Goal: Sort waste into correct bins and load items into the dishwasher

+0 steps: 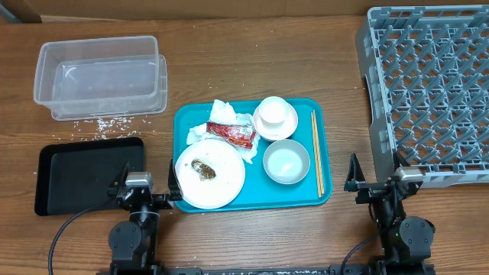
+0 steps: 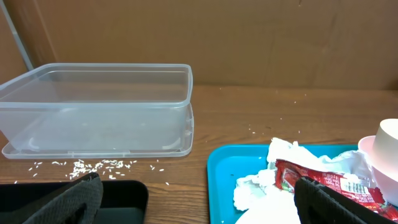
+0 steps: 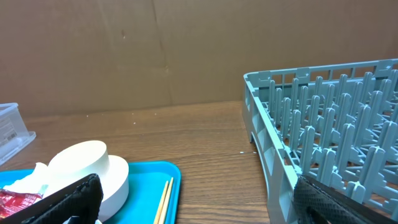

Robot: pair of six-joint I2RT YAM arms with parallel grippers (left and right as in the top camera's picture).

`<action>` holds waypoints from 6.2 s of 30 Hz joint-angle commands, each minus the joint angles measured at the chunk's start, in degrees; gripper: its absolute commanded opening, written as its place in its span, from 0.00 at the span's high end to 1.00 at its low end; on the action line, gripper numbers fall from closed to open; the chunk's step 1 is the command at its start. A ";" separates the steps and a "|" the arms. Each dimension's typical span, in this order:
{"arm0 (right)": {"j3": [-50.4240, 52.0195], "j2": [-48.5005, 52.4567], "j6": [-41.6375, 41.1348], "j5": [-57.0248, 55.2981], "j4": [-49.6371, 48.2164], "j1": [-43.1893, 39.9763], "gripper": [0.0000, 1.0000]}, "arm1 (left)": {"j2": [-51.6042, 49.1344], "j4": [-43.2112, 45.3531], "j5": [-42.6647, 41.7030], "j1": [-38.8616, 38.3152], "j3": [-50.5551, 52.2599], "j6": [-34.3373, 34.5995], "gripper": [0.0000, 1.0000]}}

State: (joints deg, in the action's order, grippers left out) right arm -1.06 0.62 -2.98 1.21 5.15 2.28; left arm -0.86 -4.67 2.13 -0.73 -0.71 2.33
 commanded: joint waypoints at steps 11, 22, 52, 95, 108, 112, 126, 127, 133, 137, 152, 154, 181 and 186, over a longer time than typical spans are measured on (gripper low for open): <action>0.59 -0.46 -0.07 -0.31 -0.33 -0.15 0.00 | 0.59 0.26 -0.66 0.22 0.39 -1.49 0.00; 0.59 -0.46 -0.04 -0.31 -0.33 -0.15 0.00 | 0.59 0.26 -0.66 0.22 0.39 -1.51 0.00; 0.59 -0.46 -0.04 -0.31 -0.33 -0.15 0.00 | 0.59 0.26 -0.66 0.22 0.39 -1.49 0.00; 0.59 -0.46 -0.04 -0.31 -0.33 -0.15 0.00 | 0.59 0.26 -0.66 0.22 0.39 -1.49 0.00; 0.59 -0.46 -0.04 -0.31 -0.33 -0.15 0.00 | 0.59 0.26 -0.66 0.22 0.39 -1.51 0.00; 0.59 -0.46 -0.04 -0.31 -0.33 -0.15 0.00 | 0.59 0.26 -0.66 0.22 0.39 -1.51 0.00; 0.59 -0.46 -0.04 -0.31 -0.33 -0.15 0.00 | 0.59 0.26 -0.66 0.22 0.39 -1.49 0.00; 0.59 -0.46 -0.04 -0.31 -0.33 -0.15 0.00 | 0.59 0.26 -0.66 0.22 0.39 -1.51 0.00; 0.59 -0.46 -0.04 -0.31 -0.33 -0.15 0.00 | 0.59 0.26 -0.66 0.22 0.39 -1.51 0.00; 0.59 -0.46 -0.04 -0.31 -0.33 -0.15 0.00 | 0.59 0.26 -0.66 0.22 0.39 -1.51 0.00; 0.59 -0.46 -0.04 -0.31 -0.33 -0.15 0.00 | 0.59 0.26 -0.66 0.22 0.39 -1.49 0.00; 0.59 -0.46 -0.04 -0.31 -0.33 -0.15 0.00 | 0.59 0.26 -0.66 0.22 0.39 -1.51 0.00; 0.59 -0.46 -0.07 -0.31 -0.33 -0.15 0.00 | 0.59 0.26 -0.66 0.22 0.39 -1.51 0.00; 0.59 -0.46 -0.04 -0.31 -0.33 -0.15 0.00 | 0.59 0.26 -0.66 0.22 0.39 -1.51 0.00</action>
State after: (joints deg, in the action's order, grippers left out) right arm -1.06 0.62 -2.98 1.21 5.17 2.28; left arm -0.86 -4.67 2.13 -0.73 -0.71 2.33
